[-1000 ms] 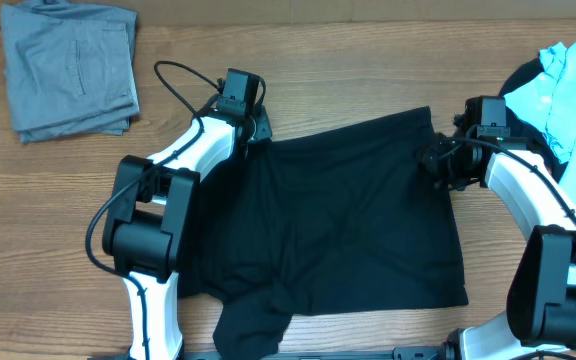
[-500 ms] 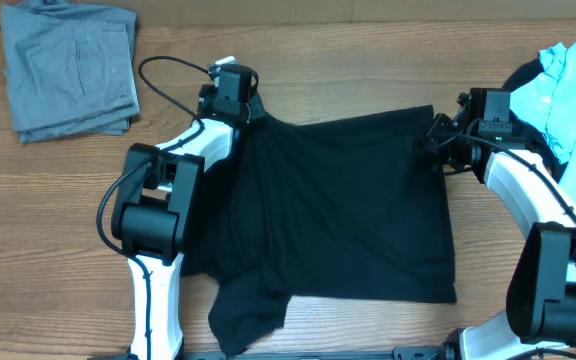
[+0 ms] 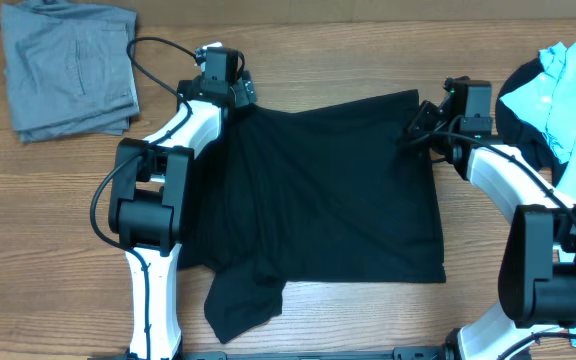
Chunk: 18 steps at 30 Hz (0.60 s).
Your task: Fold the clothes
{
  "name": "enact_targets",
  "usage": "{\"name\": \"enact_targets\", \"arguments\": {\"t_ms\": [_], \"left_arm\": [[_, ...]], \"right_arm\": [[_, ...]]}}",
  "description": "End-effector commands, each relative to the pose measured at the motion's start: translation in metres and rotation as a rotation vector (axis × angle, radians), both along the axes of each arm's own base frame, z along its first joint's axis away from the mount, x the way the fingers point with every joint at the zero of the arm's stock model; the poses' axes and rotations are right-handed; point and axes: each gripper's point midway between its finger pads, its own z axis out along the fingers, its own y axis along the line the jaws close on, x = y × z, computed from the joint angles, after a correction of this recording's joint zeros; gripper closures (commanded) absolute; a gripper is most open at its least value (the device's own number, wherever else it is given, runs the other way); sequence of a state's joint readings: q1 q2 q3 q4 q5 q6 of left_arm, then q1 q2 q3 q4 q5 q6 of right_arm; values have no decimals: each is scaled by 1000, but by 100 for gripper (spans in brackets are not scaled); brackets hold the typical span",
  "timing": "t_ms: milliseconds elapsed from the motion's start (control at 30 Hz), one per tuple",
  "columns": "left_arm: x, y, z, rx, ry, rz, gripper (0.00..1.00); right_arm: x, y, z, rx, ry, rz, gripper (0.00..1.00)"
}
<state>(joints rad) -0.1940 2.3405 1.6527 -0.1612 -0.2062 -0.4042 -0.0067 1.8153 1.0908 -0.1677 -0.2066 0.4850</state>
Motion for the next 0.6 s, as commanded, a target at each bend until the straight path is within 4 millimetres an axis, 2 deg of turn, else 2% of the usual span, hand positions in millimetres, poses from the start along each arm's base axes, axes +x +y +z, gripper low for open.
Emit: {"name": "enact_targets", "arguments": {"t_ms": [0, 167, 300, 400, 567], "left_arm": [[-17, 3, -37, 7, 134, -40, 0], [-32, -16, -18, -71, 234, -108, 0], [-47, -29, -4, -136, 306, -153, 0], [-53, -39, -2, -188, 328, -188, 0], [-57, -37, -4, -184, 347, -183, 0]], "right_arm": [[20, -7, 14, -110, -60, -15, 96], [45, -9, 20, -169, -70, 5, 96], [63, -10, 12, -198, -18, 30, 96], [66, -10, -5, -198, 67, 39, 96], [58, -10, -30, -198, 155, 48, 96]]}}
